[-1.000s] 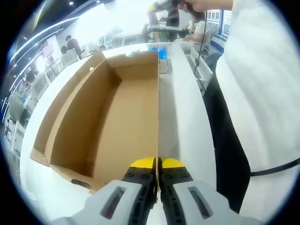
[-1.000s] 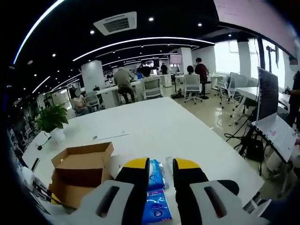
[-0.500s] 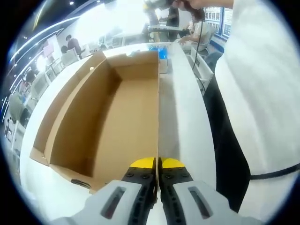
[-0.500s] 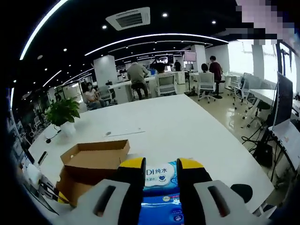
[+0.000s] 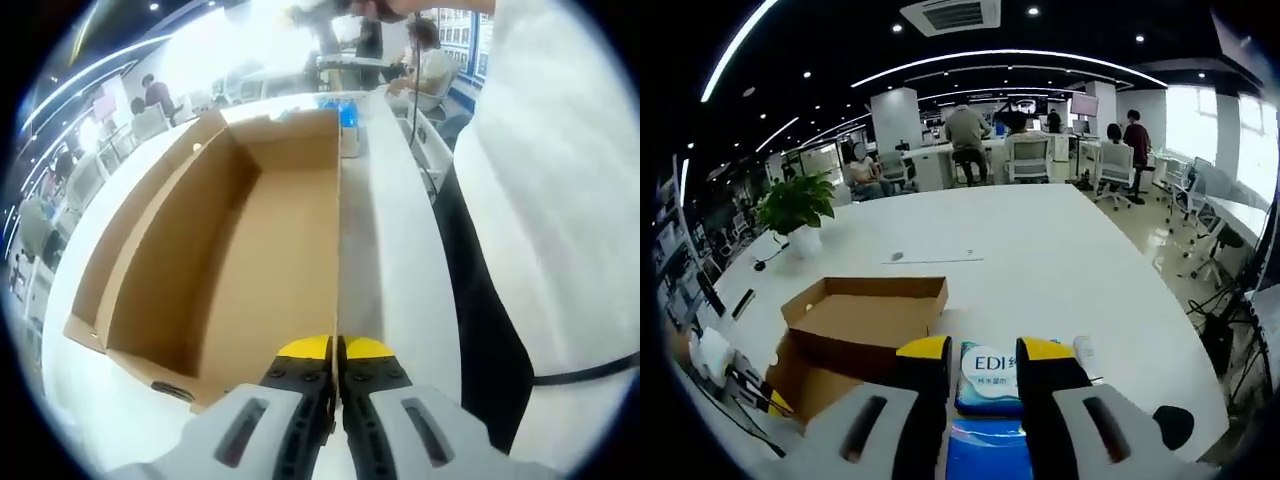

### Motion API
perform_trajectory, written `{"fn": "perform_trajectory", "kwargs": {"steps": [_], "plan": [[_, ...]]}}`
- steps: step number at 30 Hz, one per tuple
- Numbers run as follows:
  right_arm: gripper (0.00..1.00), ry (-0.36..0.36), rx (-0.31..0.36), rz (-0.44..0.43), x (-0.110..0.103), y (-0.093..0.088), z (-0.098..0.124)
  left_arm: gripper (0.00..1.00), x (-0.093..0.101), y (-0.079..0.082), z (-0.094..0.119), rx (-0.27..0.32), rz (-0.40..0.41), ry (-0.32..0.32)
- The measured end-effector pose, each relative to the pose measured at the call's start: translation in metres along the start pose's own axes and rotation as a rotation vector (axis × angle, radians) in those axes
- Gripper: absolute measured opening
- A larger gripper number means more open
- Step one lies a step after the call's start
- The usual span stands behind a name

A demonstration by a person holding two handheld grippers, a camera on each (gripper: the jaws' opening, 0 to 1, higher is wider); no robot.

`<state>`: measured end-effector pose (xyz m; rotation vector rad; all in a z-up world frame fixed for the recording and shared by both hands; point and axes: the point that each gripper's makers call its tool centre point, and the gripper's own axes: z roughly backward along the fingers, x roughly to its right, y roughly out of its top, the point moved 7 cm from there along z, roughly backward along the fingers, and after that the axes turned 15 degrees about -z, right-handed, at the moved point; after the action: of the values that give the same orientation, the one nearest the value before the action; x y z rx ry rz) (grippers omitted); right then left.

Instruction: Operate the shoe box by opening the lid, removing the specified soft item, and placing it in the target area until the item is outside and the box remains undamaged.

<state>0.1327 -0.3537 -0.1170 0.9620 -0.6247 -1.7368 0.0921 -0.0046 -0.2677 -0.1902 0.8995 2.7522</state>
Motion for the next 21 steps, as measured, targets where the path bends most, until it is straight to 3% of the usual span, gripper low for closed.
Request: {"fn": "perform_trajectory", "kwargs": {"steps": [1,3,4,5,12,14,16,18,21], "plan": [[0.27,-0.029,0.024,-0.064,-0.001,0.005,0.000,0.01,0.000,0.000,0.000,0.000,0.001,0.000],[0.23,-0.011,0.064,-0.161,-0.010,0.010,0.001,0.01,0.001,0.000,0.000,0.000,0.001,0.005],[0.24,0.038,0.091,-0.166,-0.018,0.012,0.000,0.01,0.001,0.000,-0.001,-0.001,-0.004,0.004],[0.25,0.035,0.085,-0.169,-0.021,0.010,-0.002,0.01,0.000,0.000,-0.001,-0.006,0.001,-0.005],[0.25,0.040,-0.071,0.013,-0.036,0.000,-0.019,0.01,0.001,-0.001,-0.001,-0.005,0.004,-0.005],[0.26,0.055,-0.141,0.144,-0.040,-0.005,-0.027,0.01,0.001,-0.001,-0.001,-0.007,0.007,-0.001],[0.23,0.091,-0.254,0.074,-0.042,-0.023,-0.031,0.01,0.001,-0.001,-0.001,-0.007,0.004,0.000],[0.23,0.118,-0.262,0.008,-0.045,-0.032,-0.033,0.01,0.001,-0.001,-0.001,-0.004,0.003,-0.002],[0.29,0.107,-0.298,0.038,-0.047,-0.038,-0.040,0.01,0.002,-0.002,-0.001,-0.004,0.008,0.004]]}}
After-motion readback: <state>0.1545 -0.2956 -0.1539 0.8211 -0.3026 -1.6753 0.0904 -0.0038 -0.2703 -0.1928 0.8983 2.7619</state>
